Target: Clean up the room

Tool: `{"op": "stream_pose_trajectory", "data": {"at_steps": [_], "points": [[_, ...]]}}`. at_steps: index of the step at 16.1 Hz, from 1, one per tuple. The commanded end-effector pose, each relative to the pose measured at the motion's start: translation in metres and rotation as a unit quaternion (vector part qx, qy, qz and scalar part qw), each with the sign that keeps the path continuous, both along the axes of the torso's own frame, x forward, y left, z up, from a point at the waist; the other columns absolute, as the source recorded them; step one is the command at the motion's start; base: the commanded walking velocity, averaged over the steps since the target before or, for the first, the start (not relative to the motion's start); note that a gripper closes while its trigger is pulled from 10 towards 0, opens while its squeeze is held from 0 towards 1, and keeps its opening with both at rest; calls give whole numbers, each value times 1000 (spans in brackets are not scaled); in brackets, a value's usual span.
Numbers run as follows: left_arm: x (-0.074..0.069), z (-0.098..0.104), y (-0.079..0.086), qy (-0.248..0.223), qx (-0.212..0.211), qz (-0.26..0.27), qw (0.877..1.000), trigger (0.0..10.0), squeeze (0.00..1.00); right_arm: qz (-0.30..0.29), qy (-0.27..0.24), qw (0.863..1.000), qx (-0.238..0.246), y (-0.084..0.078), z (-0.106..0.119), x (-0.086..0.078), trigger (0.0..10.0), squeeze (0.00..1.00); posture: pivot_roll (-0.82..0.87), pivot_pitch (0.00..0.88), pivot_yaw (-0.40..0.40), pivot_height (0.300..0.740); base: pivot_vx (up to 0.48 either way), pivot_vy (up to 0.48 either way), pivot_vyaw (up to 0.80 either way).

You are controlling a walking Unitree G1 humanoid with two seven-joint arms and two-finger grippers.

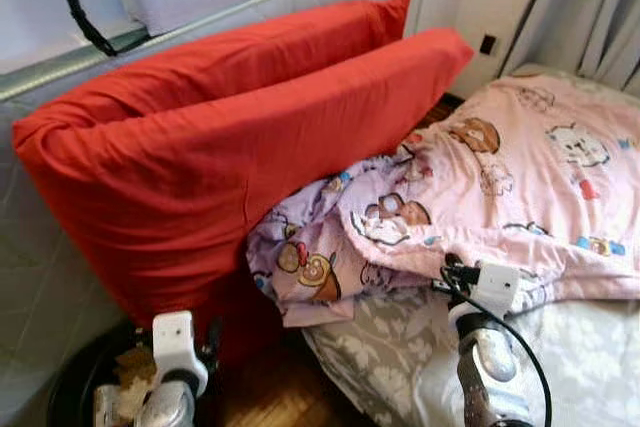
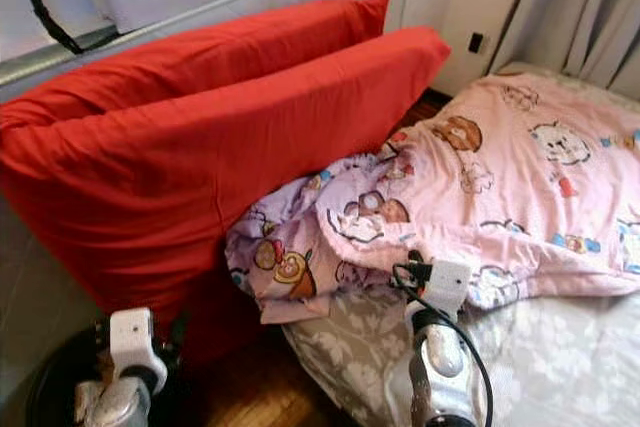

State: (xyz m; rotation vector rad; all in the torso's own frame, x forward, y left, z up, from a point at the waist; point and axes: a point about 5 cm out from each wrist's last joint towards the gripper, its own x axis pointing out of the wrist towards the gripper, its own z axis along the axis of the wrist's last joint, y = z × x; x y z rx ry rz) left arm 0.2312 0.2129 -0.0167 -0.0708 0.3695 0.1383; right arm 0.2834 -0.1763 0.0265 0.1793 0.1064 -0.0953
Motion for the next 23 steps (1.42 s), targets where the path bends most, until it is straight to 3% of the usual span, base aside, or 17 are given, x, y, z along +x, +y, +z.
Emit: {"op": "stream_pose_trajectory", "data": {"at_steps": [1, 7, 11, 16, 23], "points": [[-5, -6, 7, 18, 2, 11, 1000, 10000, 0, 5, 3, 1000, -4, 3, -1, -1, 10000, 0, 43, 10, 7, 740, 0, 0, 0], [-31, -36, 13, 110, 18, 18, 994, 10000, 0, 12, 6, 1000, -8, 9, -1, 1, 10000, 0, 47, 22, -3, 740, 0, 0, 0], [-37, -40, 10, 112, 15, 16, 994, 10000, 0, -1, 10, 1000, -12, 5, -3, -1, 10000, 0, 48, 38, -2, 740, 0, 0, 0], [-37, -41, 12, 114, 14, 15, 993, 10000, 0, -49, 15, 998, -33, -12, -2, -2, 10000, 0, 43, 45, 6, 740, 0, 0, 0], [-42, -44, 16, 128, 12, 16, 992, 10000, 0, -50, 12, 998, -37, -9, -2, -2, 10000, 0, 49, 48, 12, 740, 0, 0, 0]]}}
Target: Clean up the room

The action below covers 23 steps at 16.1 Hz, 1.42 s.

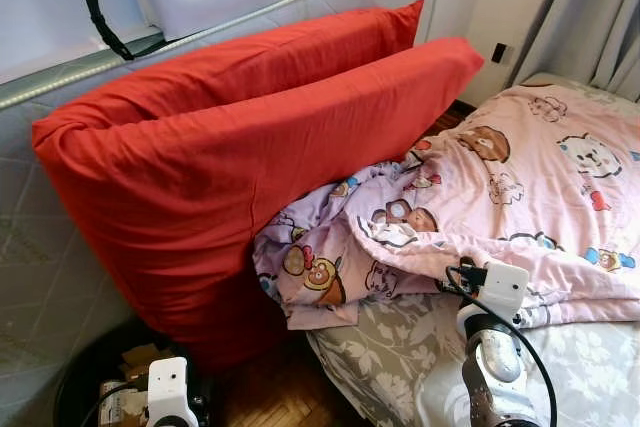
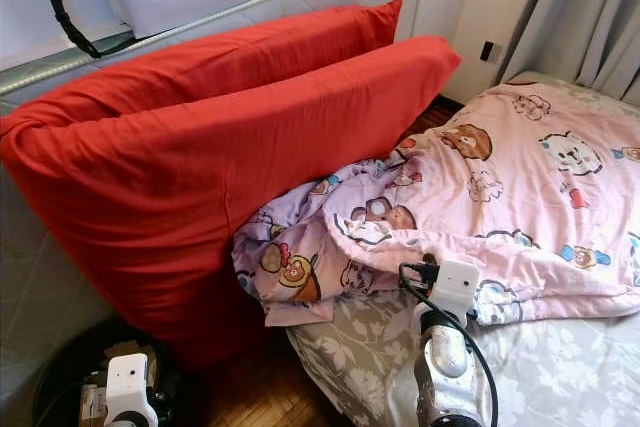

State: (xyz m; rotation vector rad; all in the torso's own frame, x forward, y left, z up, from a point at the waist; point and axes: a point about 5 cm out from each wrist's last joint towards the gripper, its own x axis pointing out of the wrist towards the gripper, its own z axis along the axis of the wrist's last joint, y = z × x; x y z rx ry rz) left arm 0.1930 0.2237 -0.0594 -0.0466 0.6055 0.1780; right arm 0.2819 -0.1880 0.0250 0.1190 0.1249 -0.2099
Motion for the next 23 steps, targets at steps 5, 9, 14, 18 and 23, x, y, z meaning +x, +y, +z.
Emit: {"op": "stream_pose_trajectory", "data": {"at_steps": [5, 9, 14, 18, 23], "points": [[-12, -7, 10, 36, 0, 7, 999, 10000, 0, 4, -11, 1000, -8, 3, 2, 0, 10000, 0, 50, 48, 12, 740, 0, 0, 0], [-15, -10, 12, 55, -3, 12, 998, 10000, 0, 3, -18, 1000, -15, 2, 5, 1, 10000, 0, 50, 48, 11, 740, 0, 0, 0], [-19, -12, 13, 63, -5, 14, 998, 10000, 0, 2, -24, 1000, -21, 1, 7, 2, 10000, 0, 49, 47, 12, 740, 0, 0, 0], [-18, -11, 14, 63, -5, 14, 998, 10000, 0, 1, -26, 999, -25, 2, 8, 2, 10000, 0, 49, 47, 14, 740, 0, 0, 0], [-17, -11, 13, 59, -5, 12, 998, 10000, 0, -4, -27, 999, -29, -1, 9, 2, 10000, 0, 48, 49, 14, 740, 0, 0, 0]]}}
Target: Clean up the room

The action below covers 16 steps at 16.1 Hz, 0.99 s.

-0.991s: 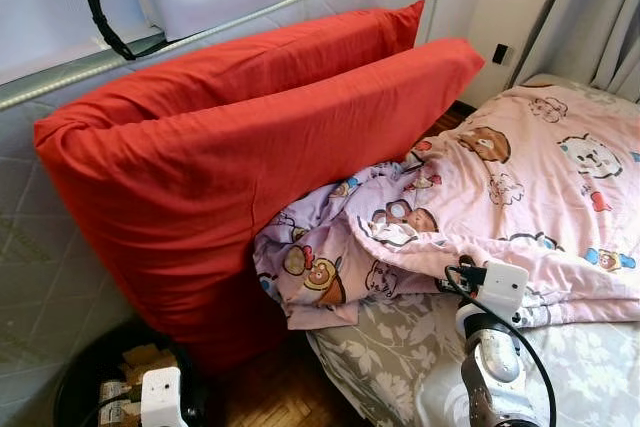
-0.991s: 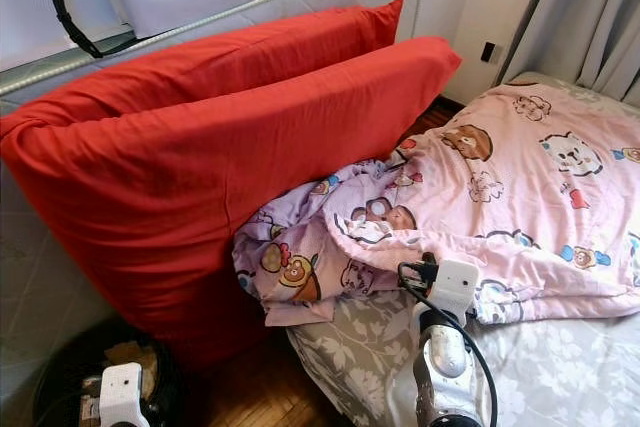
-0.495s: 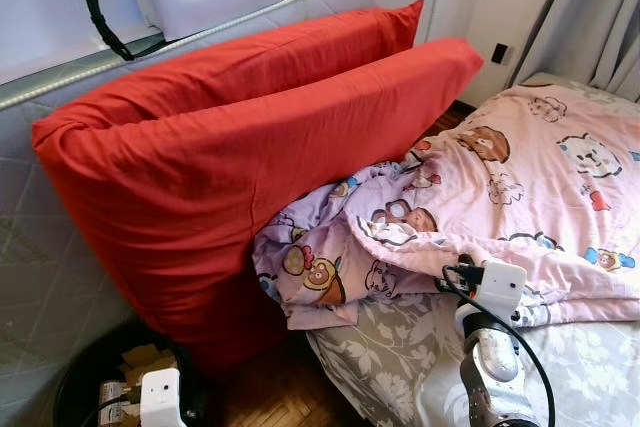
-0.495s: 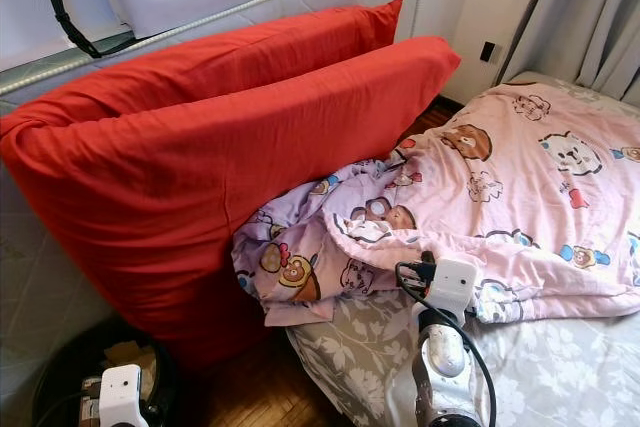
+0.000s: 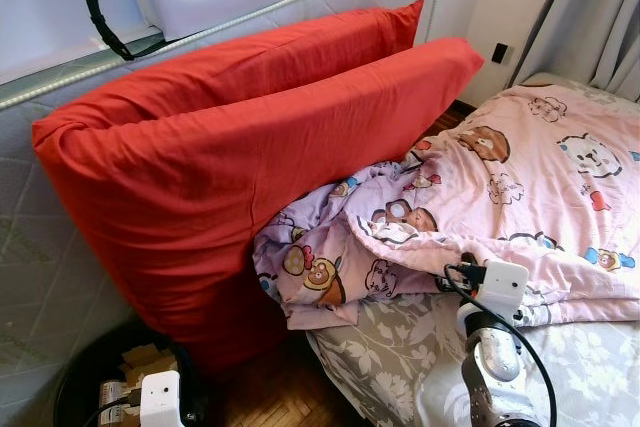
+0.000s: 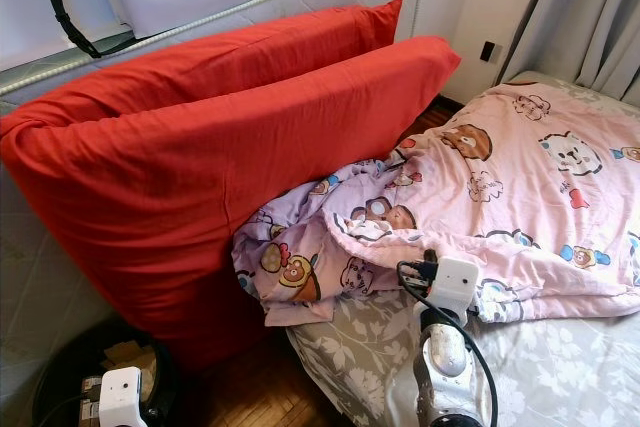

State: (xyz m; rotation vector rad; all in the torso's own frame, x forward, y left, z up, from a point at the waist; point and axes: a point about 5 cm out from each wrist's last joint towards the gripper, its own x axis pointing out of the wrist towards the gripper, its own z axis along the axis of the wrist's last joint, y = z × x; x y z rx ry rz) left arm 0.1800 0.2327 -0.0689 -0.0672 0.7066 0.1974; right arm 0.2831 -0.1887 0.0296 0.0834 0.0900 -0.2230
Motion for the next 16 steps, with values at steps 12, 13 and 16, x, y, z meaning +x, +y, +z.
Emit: {"op": "stream_pose_trajectory", "data": {"at_steps": [12, 13, 16], "points": [[5, 3, -5, -23, 7, -8, 1000, 10000, 0, -7, -20, 1000, -12, -3, 8, 3, 10000, 0, 48, 50, 12, 740, -185, 0, 0], [5, 4, -5, -24, 7, -9, 1000, 10000, 0, -7, -20, 1000, -12, -3, 8, 3, 10000, 0, 48, 52, 12, 740, -274, 0, 0], [8, 5, -8, -34, 8, -11, 999, 10000, 0, -10, -20, 1000, -13, -4, 8, 3, 10000, 0, 49, 52, 12, 740, -280, 0, 0]]}}
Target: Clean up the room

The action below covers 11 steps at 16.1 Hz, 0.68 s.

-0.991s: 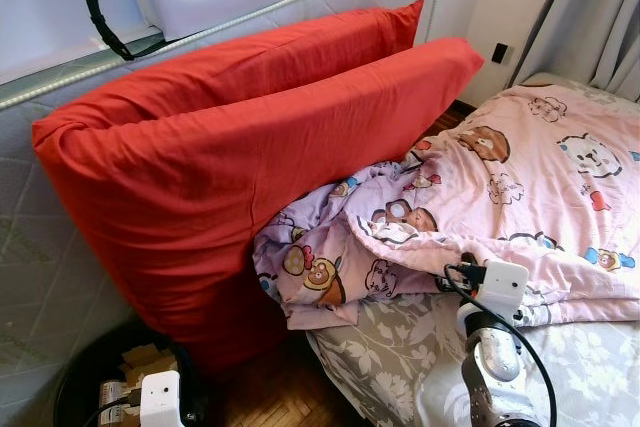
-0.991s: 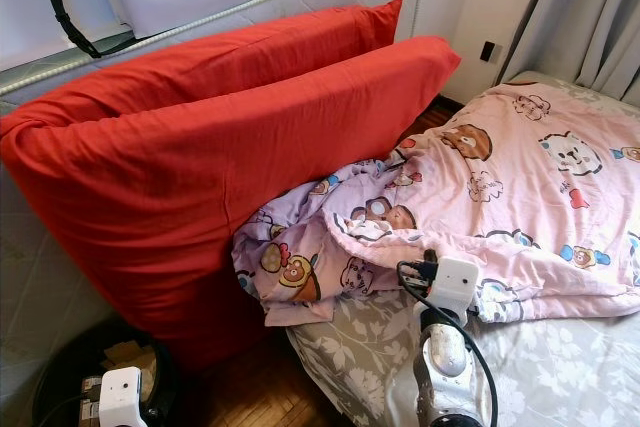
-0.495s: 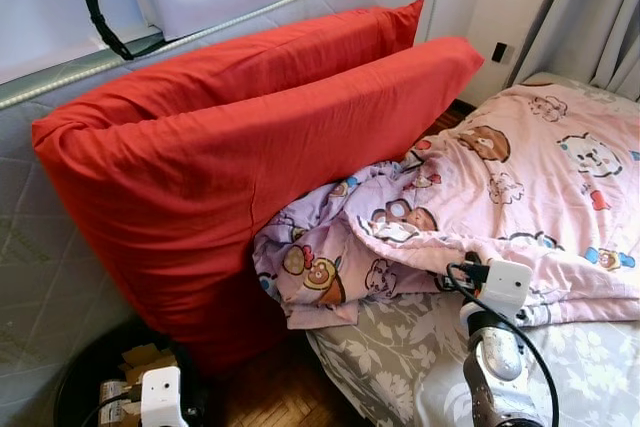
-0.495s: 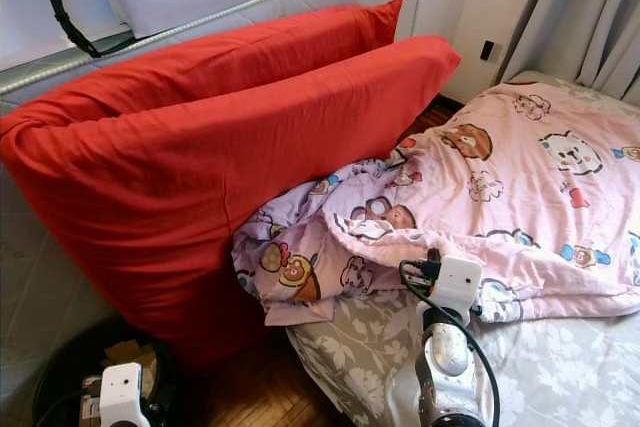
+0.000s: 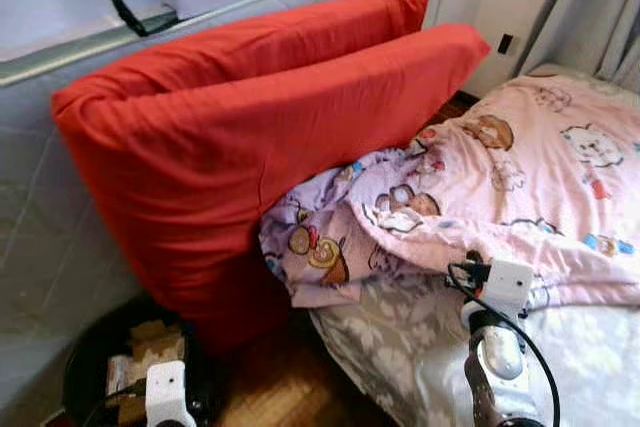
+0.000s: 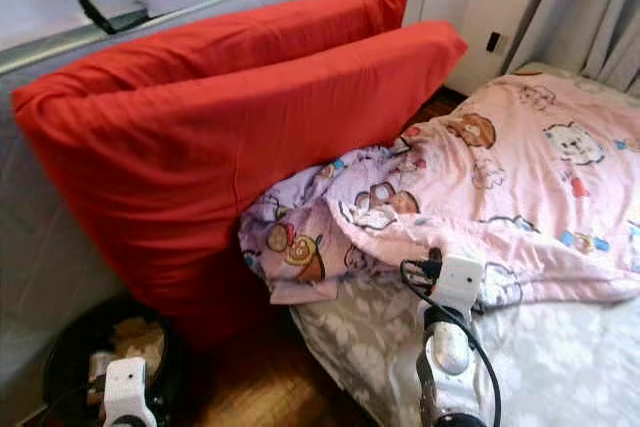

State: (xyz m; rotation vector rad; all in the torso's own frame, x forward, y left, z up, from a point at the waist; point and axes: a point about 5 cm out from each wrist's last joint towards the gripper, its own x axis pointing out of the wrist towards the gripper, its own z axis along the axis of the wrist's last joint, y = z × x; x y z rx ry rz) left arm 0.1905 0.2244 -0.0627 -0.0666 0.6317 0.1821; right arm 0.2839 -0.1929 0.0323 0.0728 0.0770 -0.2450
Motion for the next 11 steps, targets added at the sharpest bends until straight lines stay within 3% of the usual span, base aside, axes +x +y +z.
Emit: {"op": "stream_pose_trajectory", "data": {"at_steps": [1, 6, 11], "points": [[-2, 0, 0, -1, 8, -5, 1000, 10000, 0, 0, -16, 1000, -7, -1, 6, 2, 10000, 0, 48, 52, 12, 740, -277, 0, 0], [1, 3, -2, -16, 10, -9, 1000, 10000, 0, -55, -40, 997, -33, -23, 19, 5, 10000, 0, 45, 52, 15, 740, -278, 0, 0], [4, 5, -5, -28, 13, -13, 999, 10000, 0, -77, -67, 994, -46, -33, 33, 10, 10000, 0, 45, 50, 18, 740, -279, 0, 0]]}}
